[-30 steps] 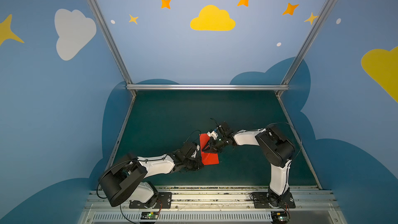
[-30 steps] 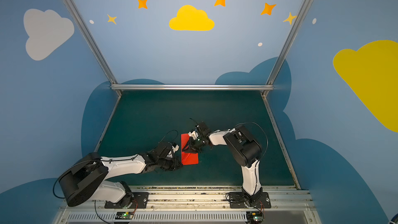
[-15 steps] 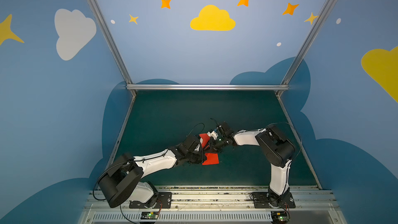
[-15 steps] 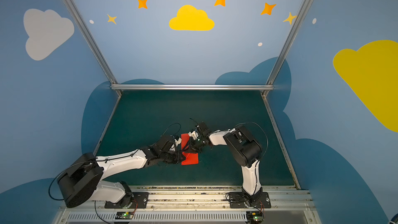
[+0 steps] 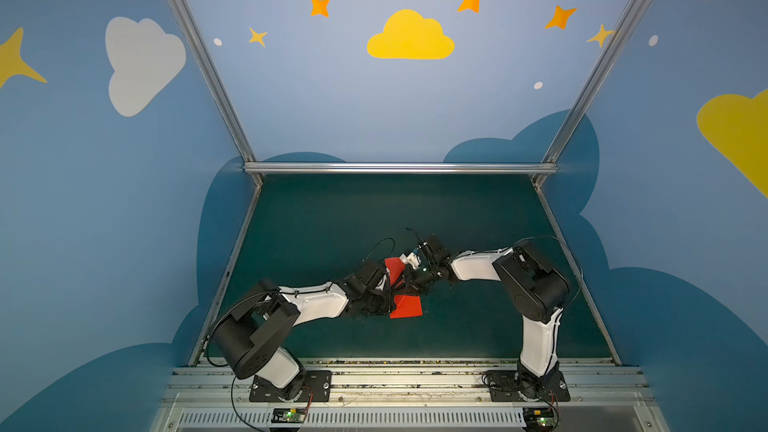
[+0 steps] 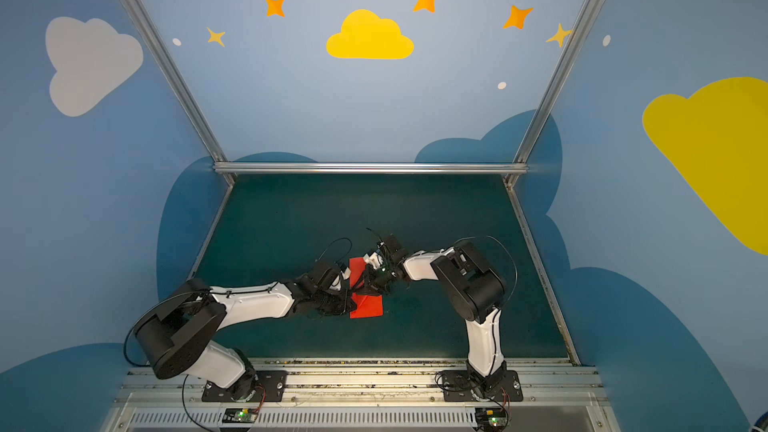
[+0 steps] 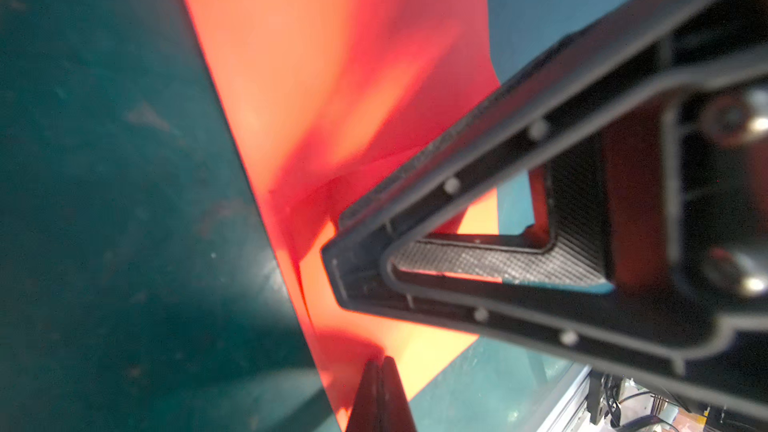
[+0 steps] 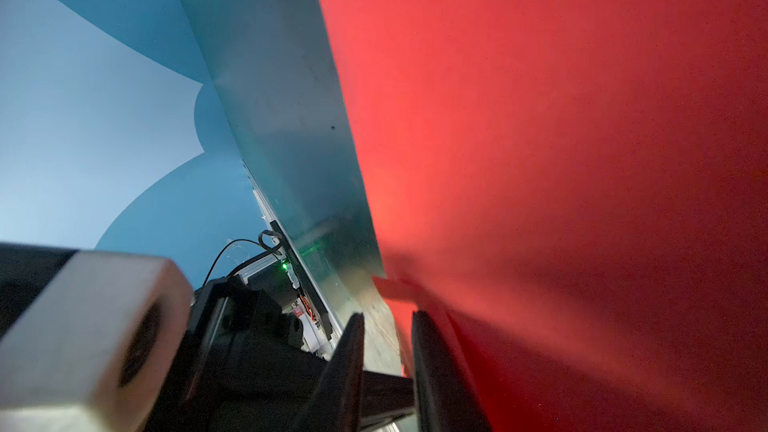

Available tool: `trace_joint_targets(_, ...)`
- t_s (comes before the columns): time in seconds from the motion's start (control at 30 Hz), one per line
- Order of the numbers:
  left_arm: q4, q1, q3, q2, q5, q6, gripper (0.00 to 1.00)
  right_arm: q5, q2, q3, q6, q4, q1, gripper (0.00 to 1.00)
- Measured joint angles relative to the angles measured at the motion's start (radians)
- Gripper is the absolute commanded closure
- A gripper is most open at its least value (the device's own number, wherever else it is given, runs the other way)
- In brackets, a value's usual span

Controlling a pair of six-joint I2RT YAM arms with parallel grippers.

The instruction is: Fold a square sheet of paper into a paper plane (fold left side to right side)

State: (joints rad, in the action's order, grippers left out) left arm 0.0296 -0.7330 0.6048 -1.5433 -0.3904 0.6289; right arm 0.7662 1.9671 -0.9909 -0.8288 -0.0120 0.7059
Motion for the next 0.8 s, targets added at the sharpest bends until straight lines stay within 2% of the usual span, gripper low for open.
trace_joint_targets(0.4,0.079,0.006,-0.028,-0.013,-0.028,0.000,0.96,0.000,-0.015,-0.013,-0.003,0.045,-0.006,0.74)
trace_joint_targets(0.6,0.095,0.006,-0.037,-0.013,-0.029,0.000,0.96,-0.038,-0.107,-0.022,0.011,0.152,-0.031,0.73)
trace_joint_targets(0.67,0.101,0.006,-0.041,-0.011,-0.030,0.000,0.96,-0.056,-0.151,-0.028,0.026,0.182,-0.038,0.77)
trace_joint_targets(0.8,0.102,0.006,-0.041,-0.011,-0.030,0.000,0.96,-0.086,-0.204,-0.035,0.056,0.220,-0.023,0.98)
